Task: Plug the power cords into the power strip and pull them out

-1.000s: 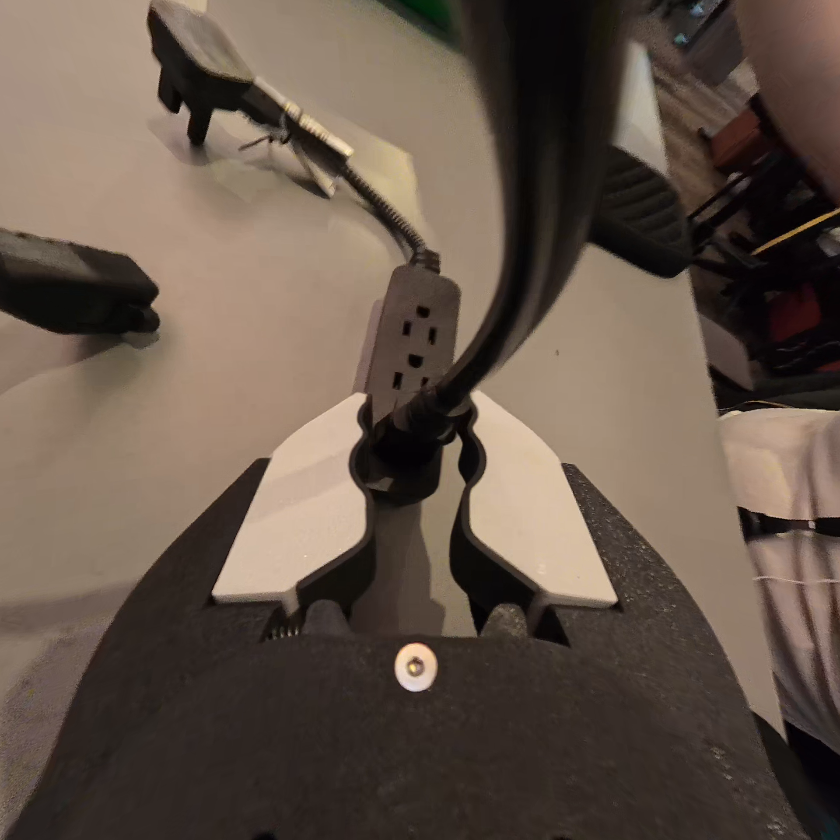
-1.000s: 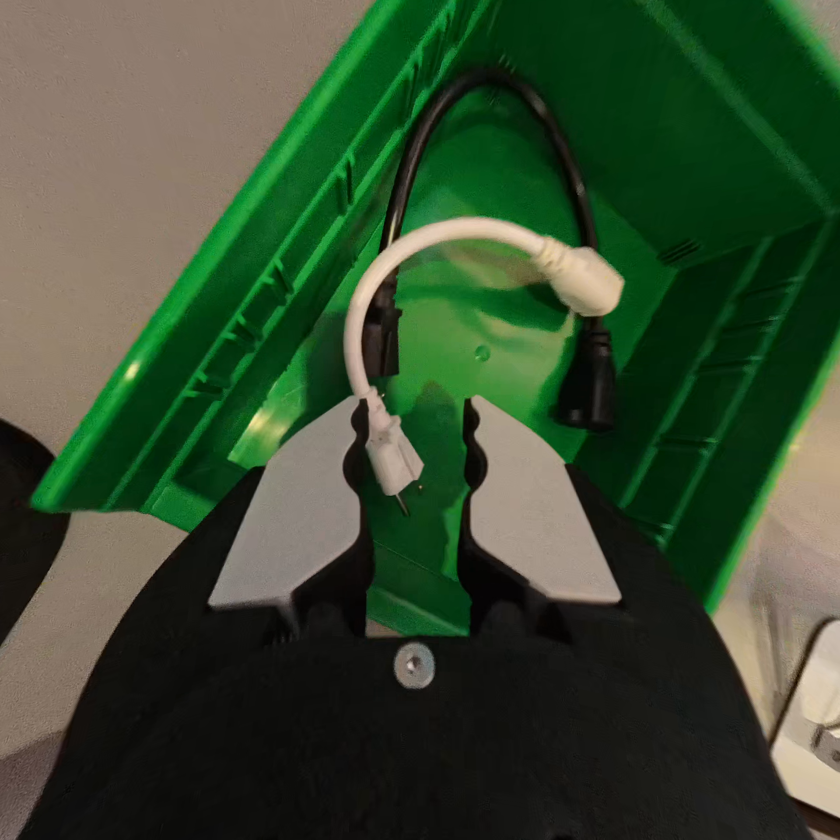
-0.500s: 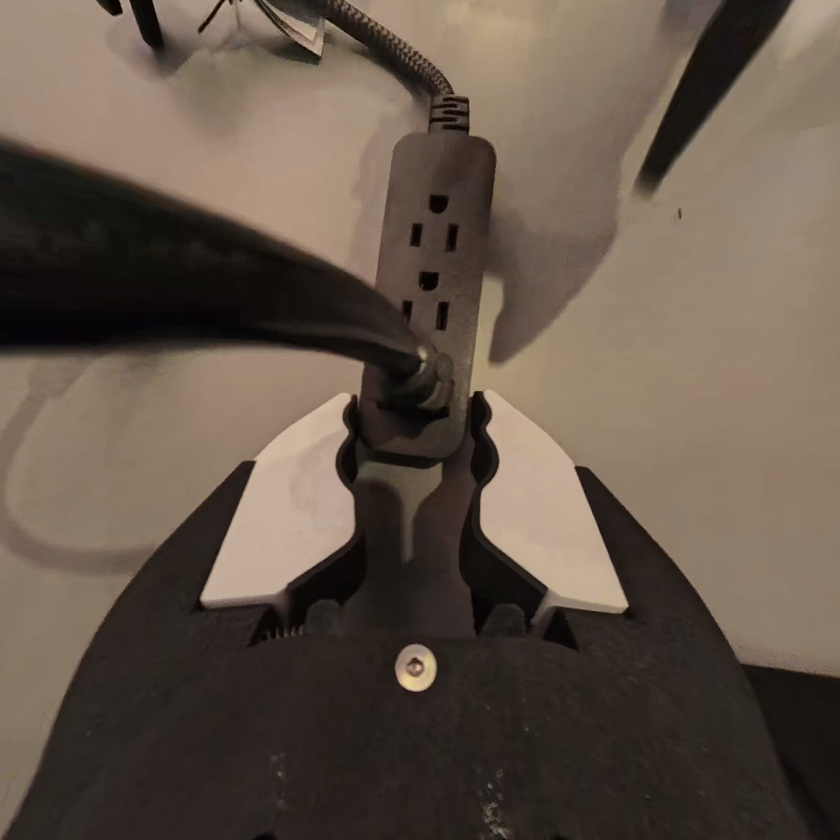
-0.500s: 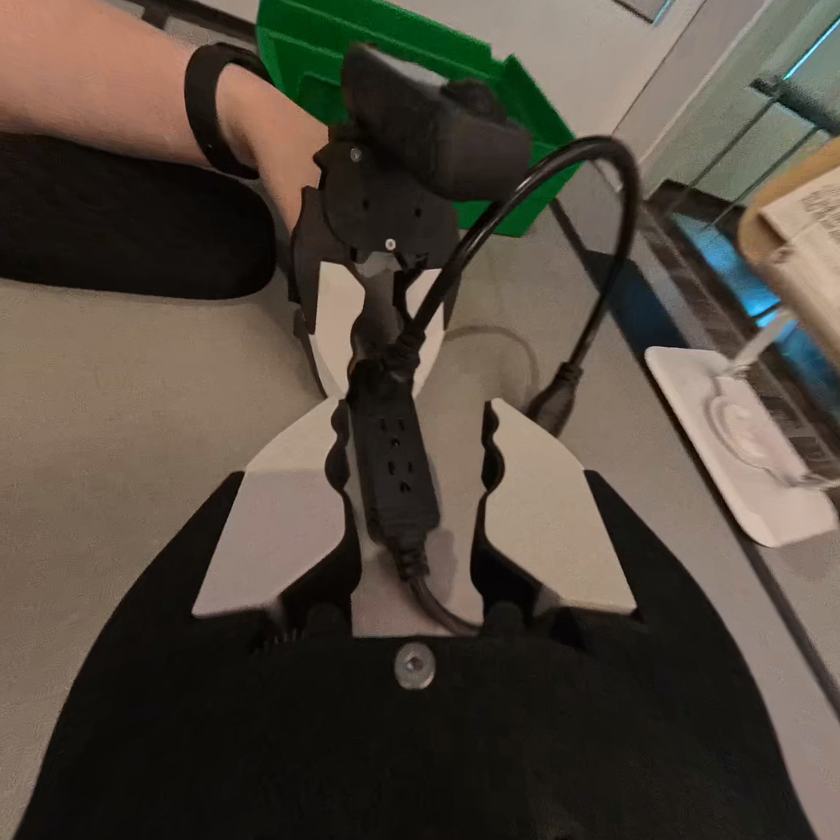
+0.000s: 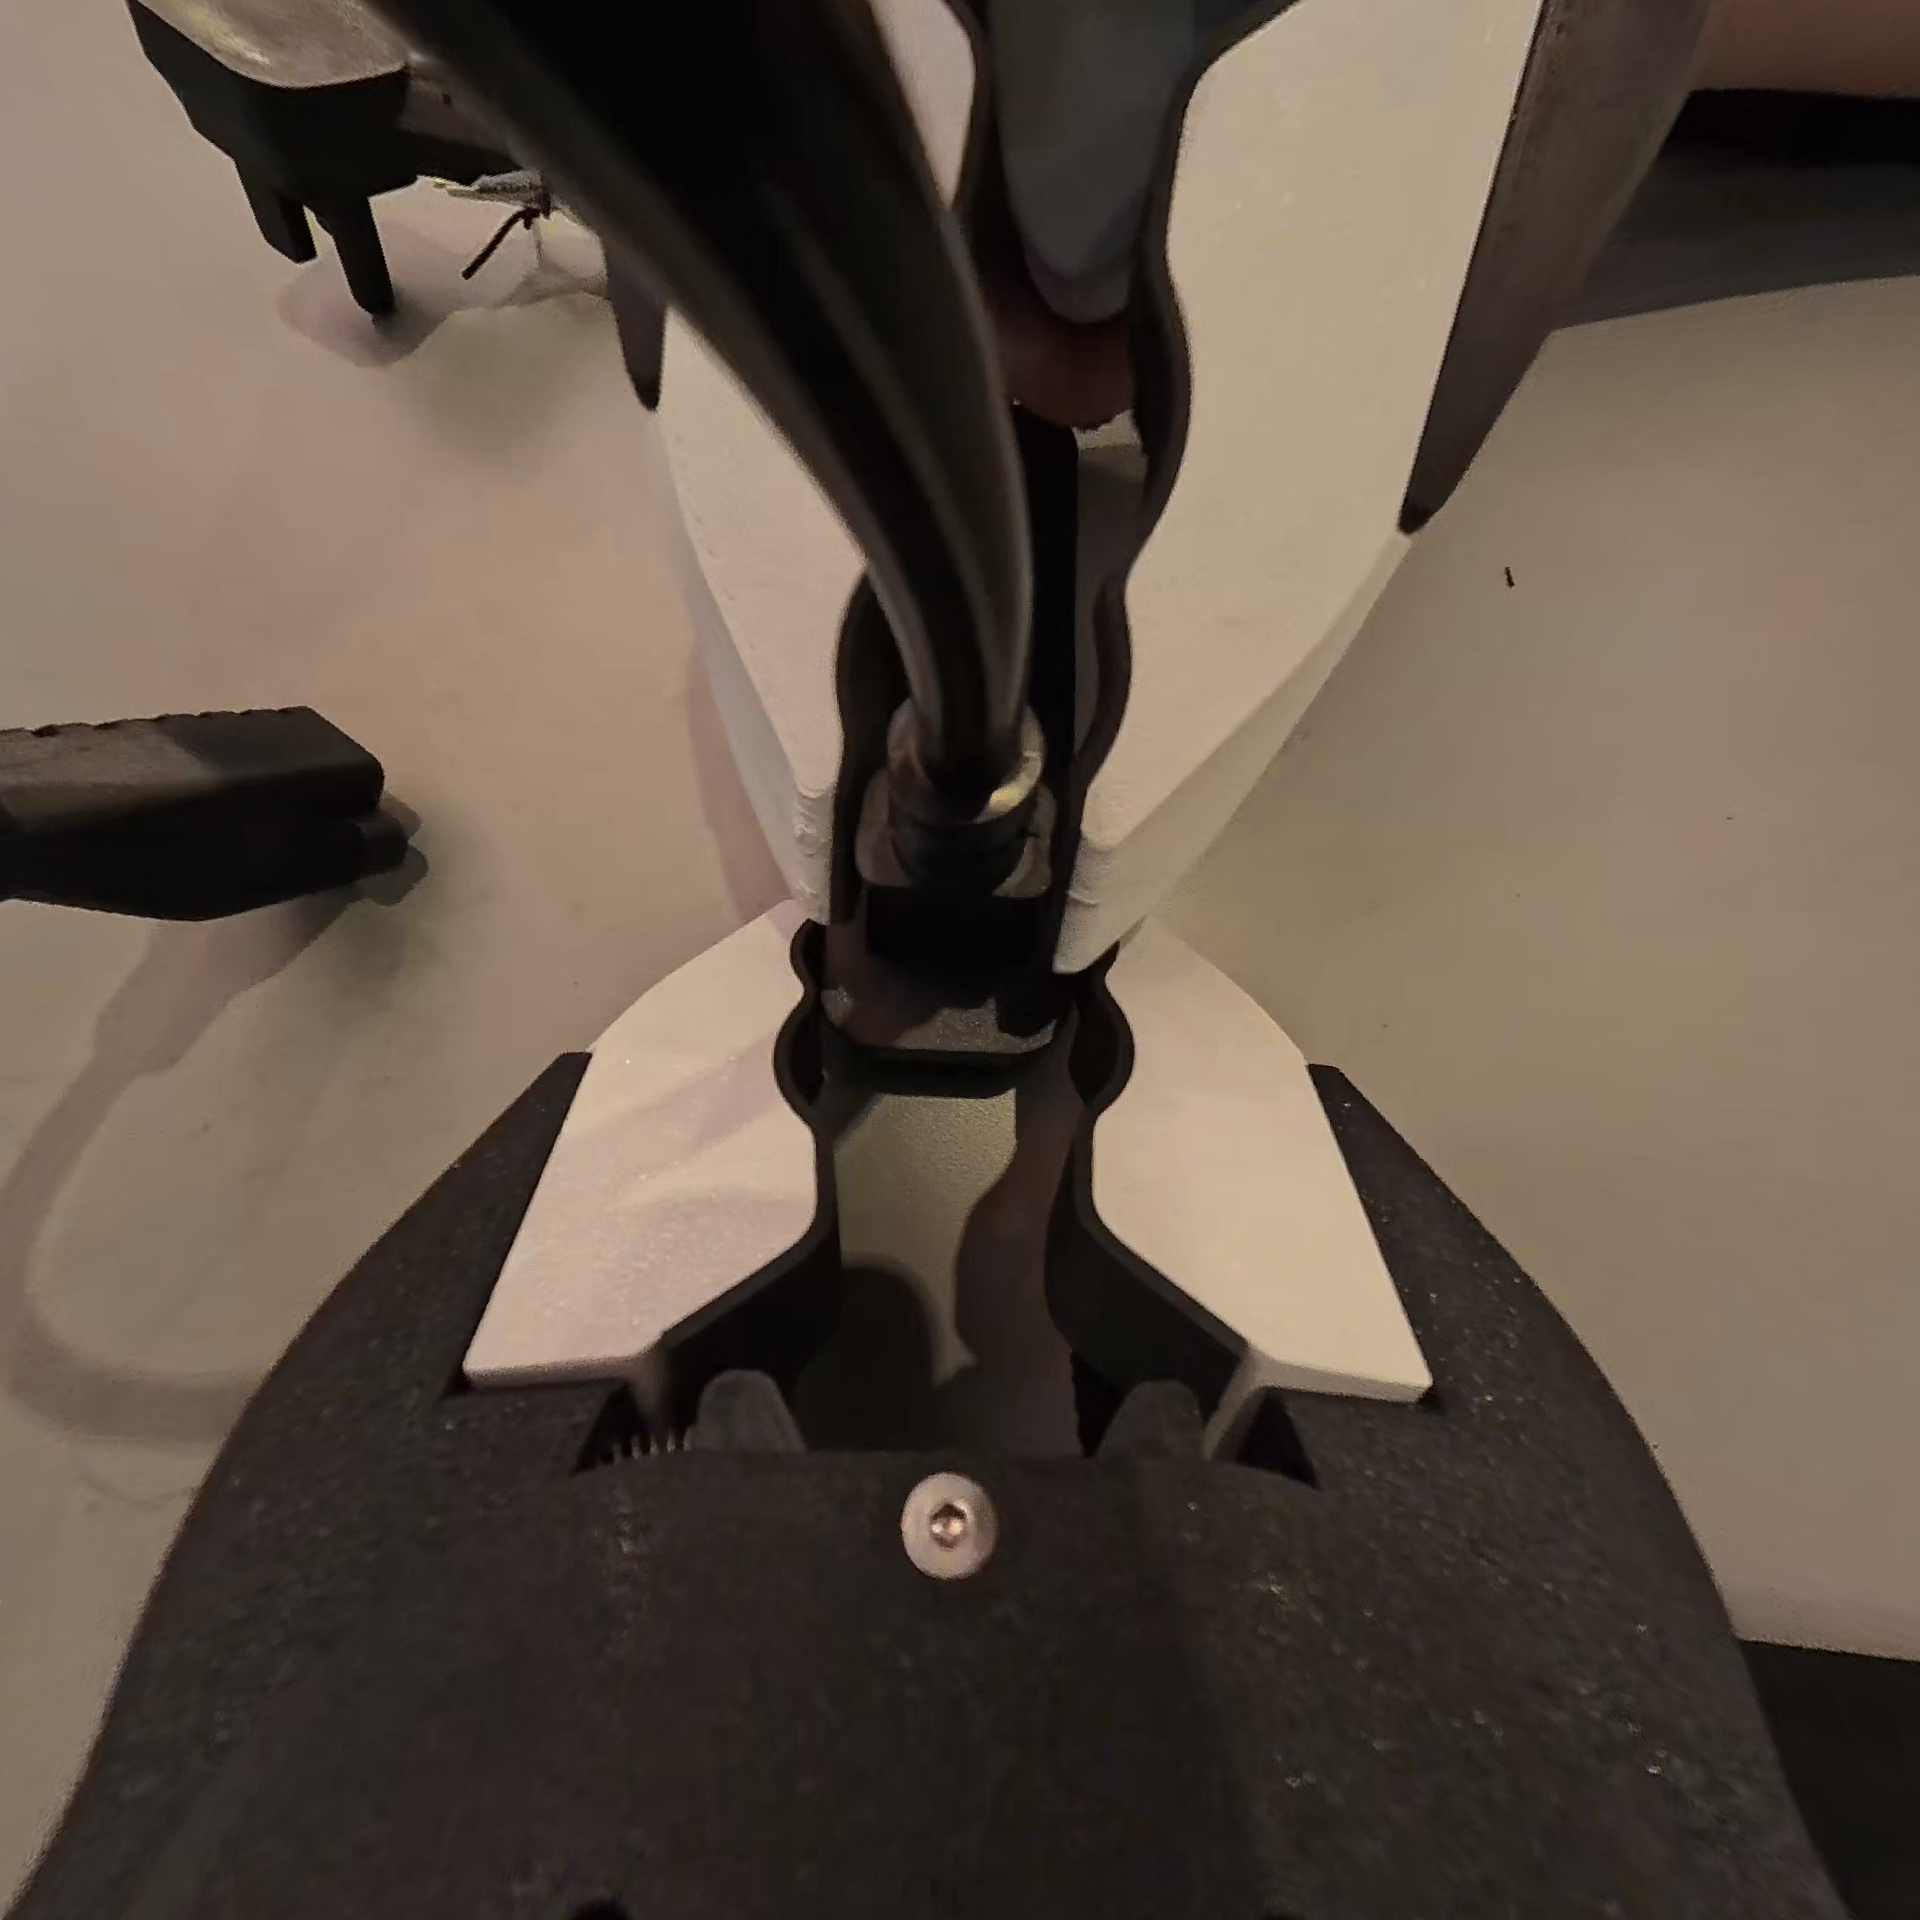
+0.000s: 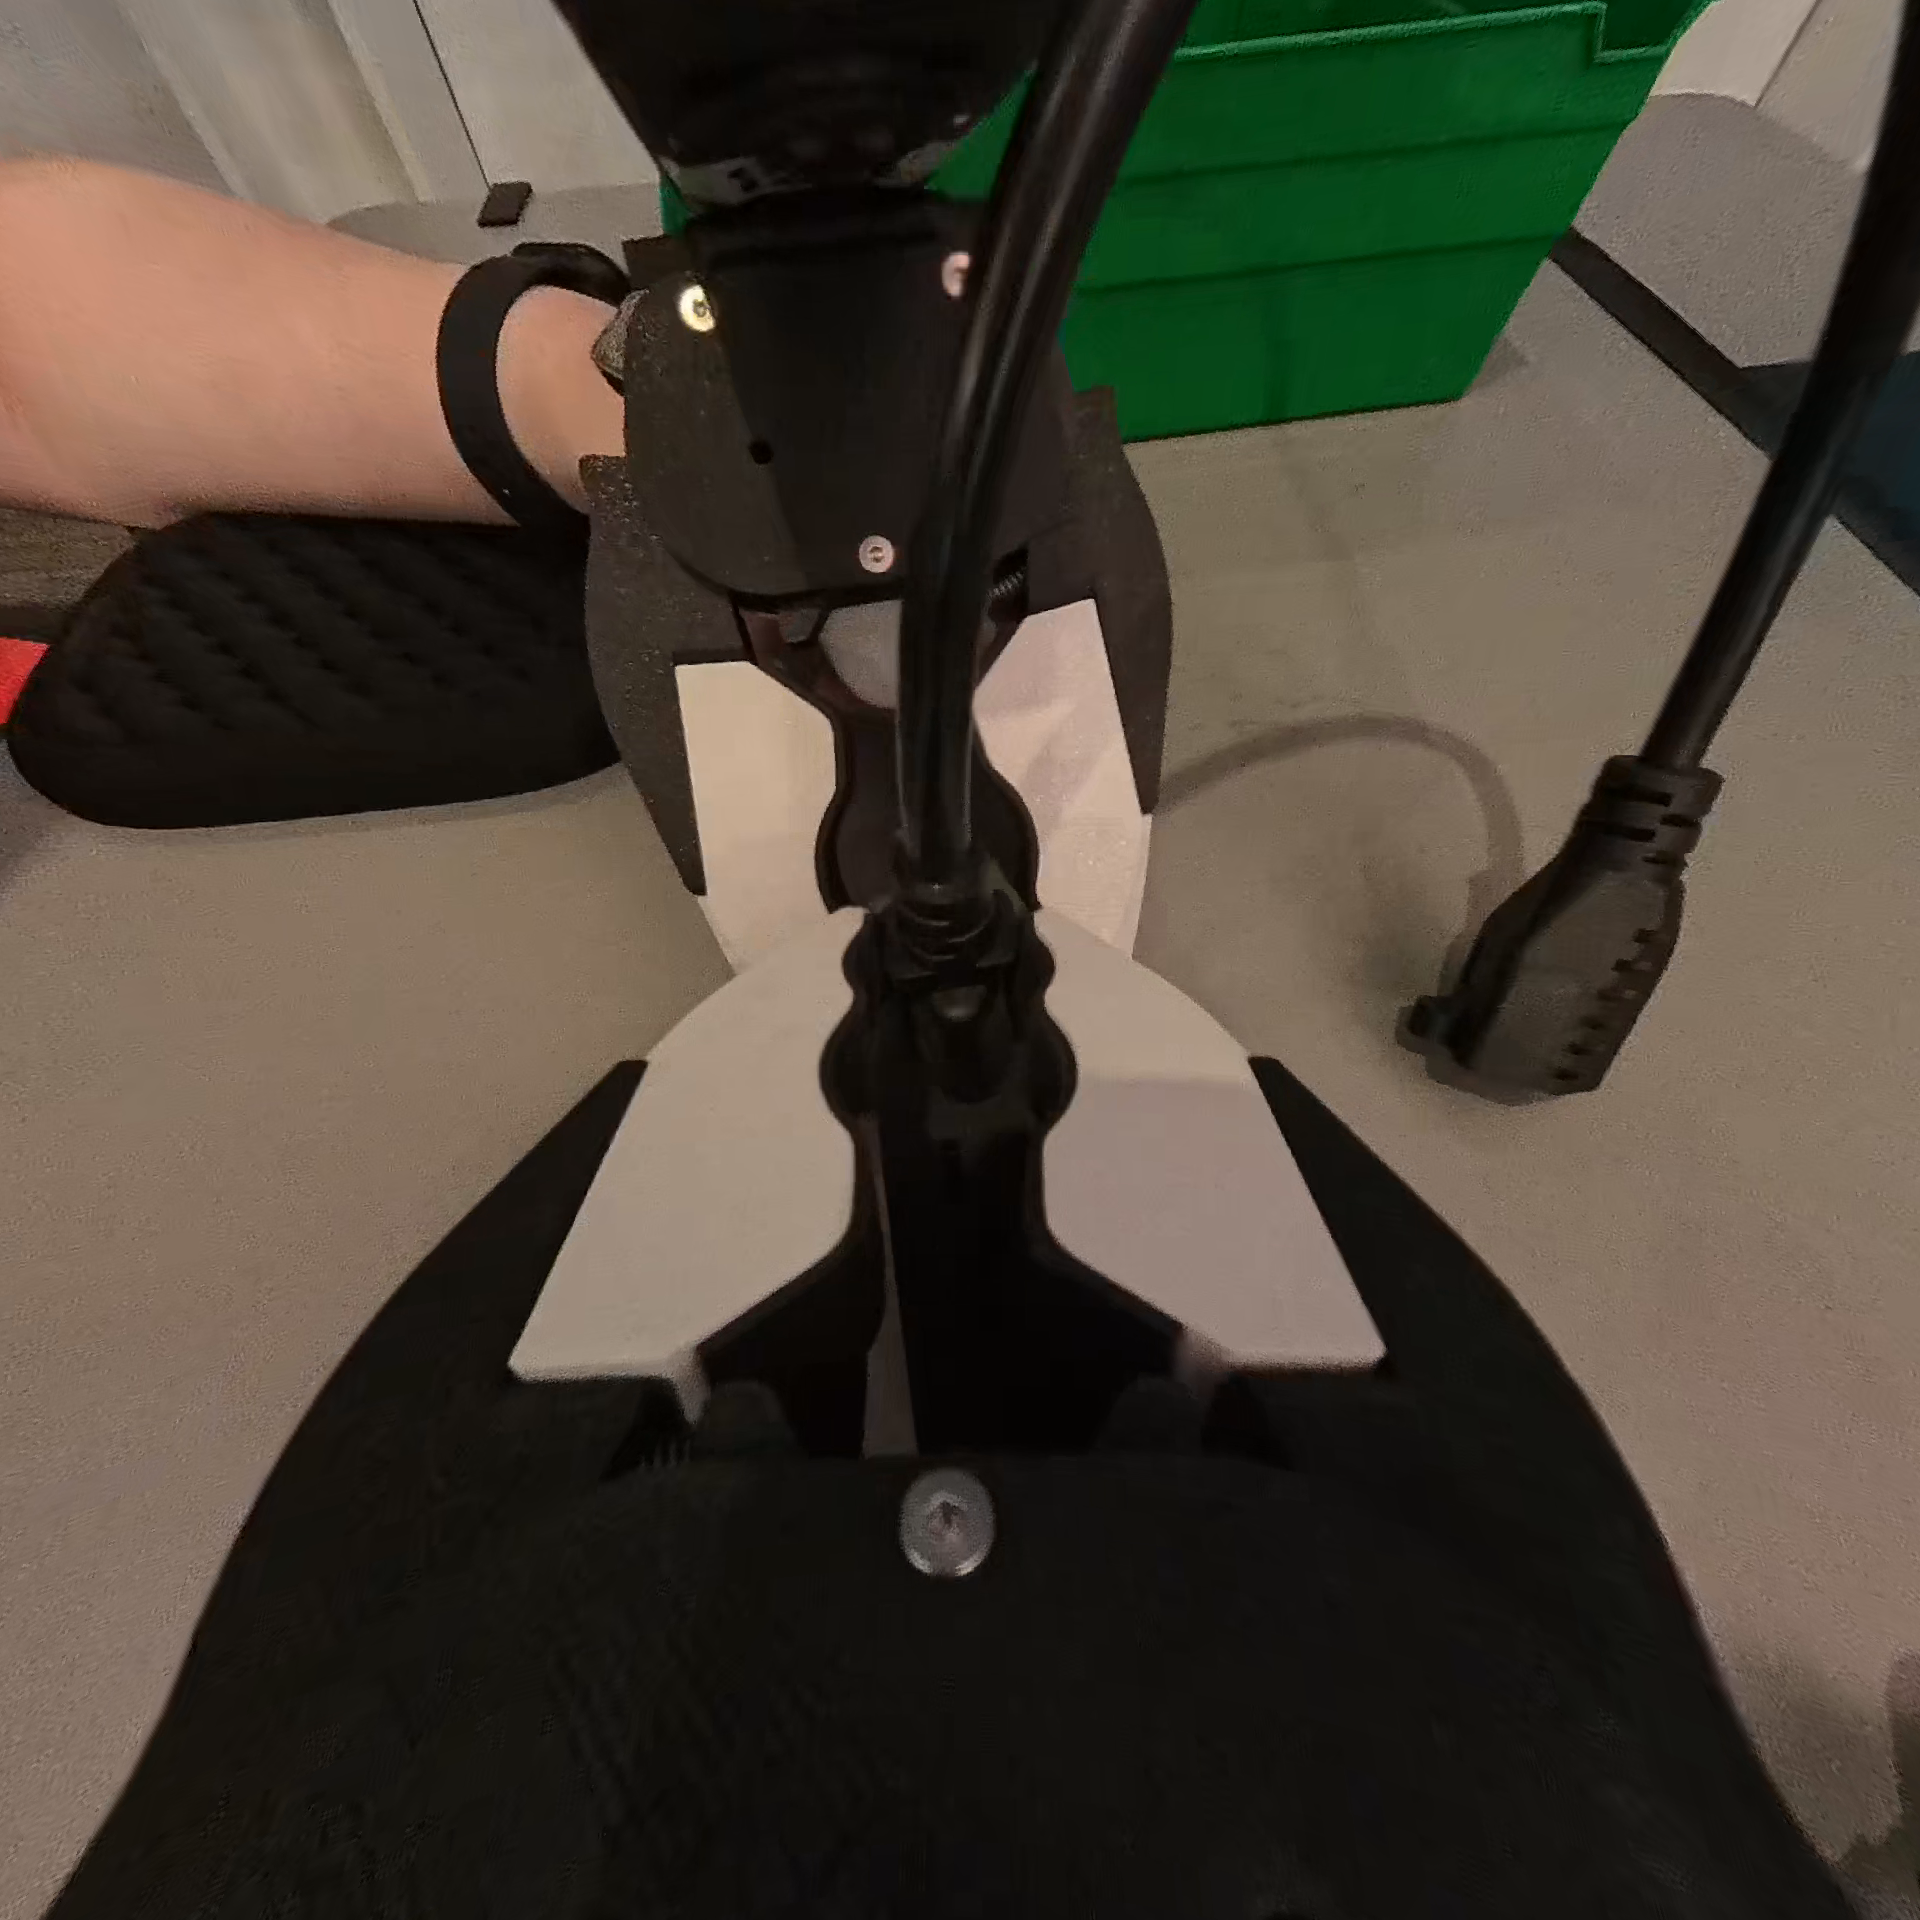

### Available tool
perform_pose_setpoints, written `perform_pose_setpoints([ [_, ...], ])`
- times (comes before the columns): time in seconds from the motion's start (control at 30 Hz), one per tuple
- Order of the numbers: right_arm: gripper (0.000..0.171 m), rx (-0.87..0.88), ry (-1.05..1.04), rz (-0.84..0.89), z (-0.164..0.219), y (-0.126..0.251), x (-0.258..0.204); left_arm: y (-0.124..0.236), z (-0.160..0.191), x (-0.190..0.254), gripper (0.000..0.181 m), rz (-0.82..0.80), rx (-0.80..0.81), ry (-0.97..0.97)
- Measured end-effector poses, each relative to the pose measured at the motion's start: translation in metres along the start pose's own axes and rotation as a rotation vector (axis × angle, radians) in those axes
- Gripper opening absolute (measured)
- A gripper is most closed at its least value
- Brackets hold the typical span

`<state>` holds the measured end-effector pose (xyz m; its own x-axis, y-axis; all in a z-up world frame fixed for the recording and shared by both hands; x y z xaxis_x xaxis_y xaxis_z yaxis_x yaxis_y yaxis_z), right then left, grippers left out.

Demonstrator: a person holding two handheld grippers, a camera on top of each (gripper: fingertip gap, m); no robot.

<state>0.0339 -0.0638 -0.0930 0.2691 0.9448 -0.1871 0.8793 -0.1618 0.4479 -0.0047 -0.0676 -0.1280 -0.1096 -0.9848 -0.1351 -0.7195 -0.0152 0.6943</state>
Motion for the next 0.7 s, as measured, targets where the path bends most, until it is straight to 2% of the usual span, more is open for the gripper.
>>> perform_pose_setpoints([
  [0.07,0.024,0.0,0.011,0.002,0.0006,0.0002,-0.0011,-0.0011,-0.001,0.0016,0.049,0.002,-0.002,0.001],
  [0.43,0.024,-0.008,-0.114,-0.043,-0.0006,0.0012,-0.0009,-0.0024,-0.0024,0.0006,0.045,-0.041,-0.034,-0.01],
  [0.7,0.023,0.032,0.064,0.008,0.002,0.0027,-0.0074,-0.0027,-0.0022,-0.0003,0.045,-0.026,-0.018,0.019],
])
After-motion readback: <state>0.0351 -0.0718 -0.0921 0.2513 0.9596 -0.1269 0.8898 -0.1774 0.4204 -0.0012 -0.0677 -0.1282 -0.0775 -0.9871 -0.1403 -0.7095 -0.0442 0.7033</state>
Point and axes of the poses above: each gripper's, where its closed fingertips meet, y back along the fingers, z out of its underside, x = y × z across the jaws, the point moved 4 cm from there along y, back along the fingers, and after that the axes turned 11 degrees about -y, right-handed, at the moved point
